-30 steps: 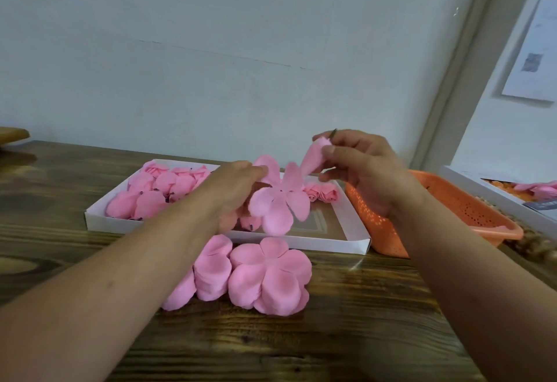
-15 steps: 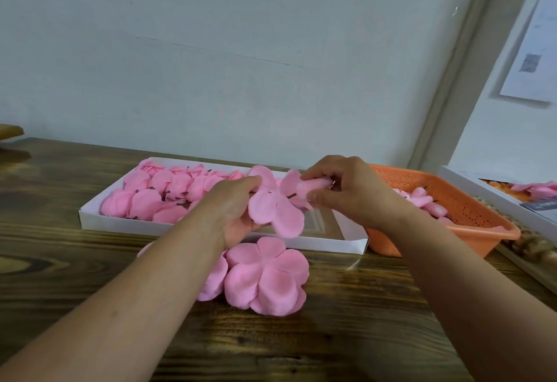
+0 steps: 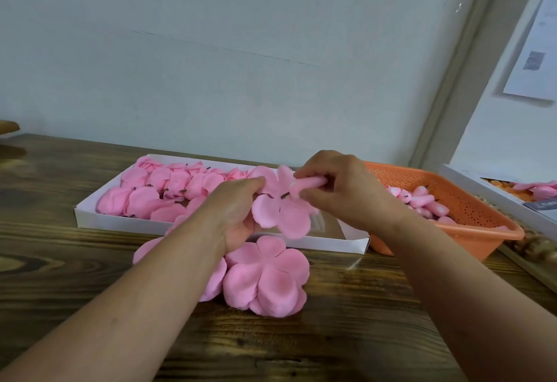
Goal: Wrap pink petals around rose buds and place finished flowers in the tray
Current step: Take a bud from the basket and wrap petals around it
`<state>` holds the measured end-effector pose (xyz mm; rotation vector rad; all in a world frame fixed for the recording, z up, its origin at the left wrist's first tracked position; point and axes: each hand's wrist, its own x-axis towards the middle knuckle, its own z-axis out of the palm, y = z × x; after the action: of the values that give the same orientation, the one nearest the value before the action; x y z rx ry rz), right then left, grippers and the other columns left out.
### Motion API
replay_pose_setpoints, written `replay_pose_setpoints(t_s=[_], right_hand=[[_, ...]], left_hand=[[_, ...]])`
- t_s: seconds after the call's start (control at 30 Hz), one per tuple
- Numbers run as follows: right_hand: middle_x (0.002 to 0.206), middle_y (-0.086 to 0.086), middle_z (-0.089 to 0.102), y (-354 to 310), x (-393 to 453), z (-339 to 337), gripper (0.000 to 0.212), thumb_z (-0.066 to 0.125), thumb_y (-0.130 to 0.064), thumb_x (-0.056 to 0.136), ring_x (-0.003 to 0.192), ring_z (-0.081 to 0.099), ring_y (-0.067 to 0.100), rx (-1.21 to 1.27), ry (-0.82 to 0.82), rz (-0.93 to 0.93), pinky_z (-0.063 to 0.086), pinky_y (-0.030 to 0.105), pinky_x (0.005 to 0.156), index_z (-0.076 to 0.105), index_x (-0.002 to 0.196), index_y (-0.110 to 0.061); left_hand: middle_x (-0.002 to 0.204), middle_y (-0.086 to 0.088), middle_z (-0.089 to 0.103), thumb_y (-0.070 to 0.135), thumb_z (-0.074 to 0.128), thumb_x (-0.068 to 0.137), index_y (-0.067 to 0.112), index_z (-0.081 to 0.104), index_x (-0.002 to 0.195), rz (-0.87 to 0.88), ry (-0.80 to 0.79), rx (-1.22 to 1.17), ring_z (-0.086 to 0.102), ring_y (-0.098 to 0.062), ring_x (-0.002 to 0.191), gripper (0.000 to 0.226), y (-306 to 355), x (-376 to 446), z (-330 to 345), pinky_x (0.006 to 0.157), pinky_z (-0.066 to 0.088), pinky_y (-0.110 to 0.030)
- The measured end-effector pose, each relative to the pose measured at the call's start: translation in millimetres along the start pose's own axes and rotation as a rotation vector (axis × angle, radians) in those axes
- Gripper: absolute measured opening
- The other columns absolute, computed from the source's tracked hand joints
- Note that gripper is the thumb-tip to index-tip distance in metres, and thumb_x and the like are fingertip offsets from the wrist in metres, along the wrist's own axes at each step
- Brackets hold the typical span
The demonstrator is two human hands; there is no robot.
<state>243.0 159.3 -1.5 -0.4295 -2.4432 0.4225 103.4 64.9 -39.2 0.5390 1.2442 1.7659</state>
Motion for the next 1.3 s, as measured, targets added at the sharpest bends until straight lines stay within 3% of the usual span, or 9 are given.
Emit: replay_pose_setpoints(t_s=[0.1,0.2,0.37,0.5,0.67,0.87,1.07,1.2,1.3], right_hand=[[0.086,-0.005,0.061,-1,-1,5,0.017,0.062,-0.003,0.076,0.079,0.055,0.008,-0.043,-0.01,-0.003,0.046,0.031,0.076,0.072,0.084,-0.015],[0.088,0.007,0.061,-5,-1,10,0.017,0.058,0.001,0.077,0.078,0.054,0.016,-0.125,-0.013,-0.036,0.045,0.029,0.068,0.071,0.085,-0.007],[0.092,0.004,0.057,-14,1,20,0.016,0.055,-0.006,0.081,0.085,0.053,0.023,-0.295,-0.048,-0.057,0.043,0.038,0.072,0.061,0.096,-0.01],[0.09,0.005,0.058,-17,-1,28,0.02,0.054,0.005,0.079,0.085,0.053,0.02,-0.15,-0.065,-0.09,0.043,0.03,0.076,0.067,0.089,-0.005],[0.076,0.004,0.061,-10,-3,34,0.01,0.057,0.0,0.078,0.071,0.054,0.022,-0.134,0.002,-0.031,0.047,0.04,0.065,0.065,0.081,-0.005],[0.081,-0.005,0.051,-3,-4,34,0.014,0.063,0.0,0.075,0.072,0.045,0.009,-0.116,-0.035,-0.082,0.043,0.031,0.066,0.066,0.085,-0.01],[0.114,-0.014,0.048,9,-1,18,0.056,0.075,-0.019,0.076,0.103,0.047,0.002,-0.054,0.003,0.077,0.036,0.018,0.086,0.053,0.128,-0.02],[0.096,-0.009,0.066,11,-2,11,0.023,0.075,-0.022,0.076,0.09,0.061,0.008,0.067,-0.13,0.178,0.047,0.027,0.082,0.067,0.098,-0.023],[0.073,-0.007,0.063,10,-6,14,0.013,0.076,-0.013,0.075,0.066,0.056,0.003,0.188,-0.101,0.178,0.047,0.021,0.067,0.065,0.076,-0.021]], left_hand=[[0.109,-0.015,0.067,0.027,0.048,0.099,0.005,0.053,0.125,-0.001,-0.049,-0.037,0.069,-0.024,0.081,0.034,-2,2,-2,0.059,0.06,-0.034],[0.097,-0.01,0.072,0.042,0.055,0.091,0.01,0.062,0.111,-0.026,-0.121,-0.085,0.072,-0.021,0.077,0.038,-4,2,-3,0.065,0.061,-0.032],[0.09,-0.011,0.068,0.01,0.052,0.094,0.009,0.066,0.093,0.076,0.014,0.17,0.064,-0.02,0.073,0.014,-14,6,-1,0.065,0.053,-0.029],[0.07,-0.007,0.067,0.011,0.058,0.086,0.006,0.068,0.076,0.155,0.071,0.277,0.066,-0.025,0.072,0.015,-17,7,-1,0.082,0.056,-0.044],[0.072,-0.011,0.063,0.011,0.051,0.085,0.012,0.065,0.067,0.164,0.072,0.365,0.059,-0.025,0.073,0.023,-19,5,-2,0.072,0.048,-0.04],[0.092,-0.024,0.068,0.017,0.055,0.092,0.001,0.066,0.087,0.126,0.037,0.278,0.066,-0.038,0.091,0.02,-22,6,-2,0.088,0.052,-0.047],[0.112,-0.021,0.068,0.026,0.056,0.094,0.004,0.068,0.11,0.038,-0.036,0.22,0.064,-0.034,0.107,0.029,-20,0,-1,0.092,0.05,-0.047],[0.088,-0.018,0.062,0.008,0.055,0.09,0.0,0.066,0.098,0.012,-0.121,0.184,0.058,-0.028,0.078,0.016,-20,-5,0,0.068,0.048,-0.035],[0.082,-0.013,0.062,-0.005,0.058,0.083,0.003,0.067,0.099,0.053,-0.112,0.226,0.058,-0.026,0.075,0.02,-23,-4,-3,0.07,0.052,-0.037]])
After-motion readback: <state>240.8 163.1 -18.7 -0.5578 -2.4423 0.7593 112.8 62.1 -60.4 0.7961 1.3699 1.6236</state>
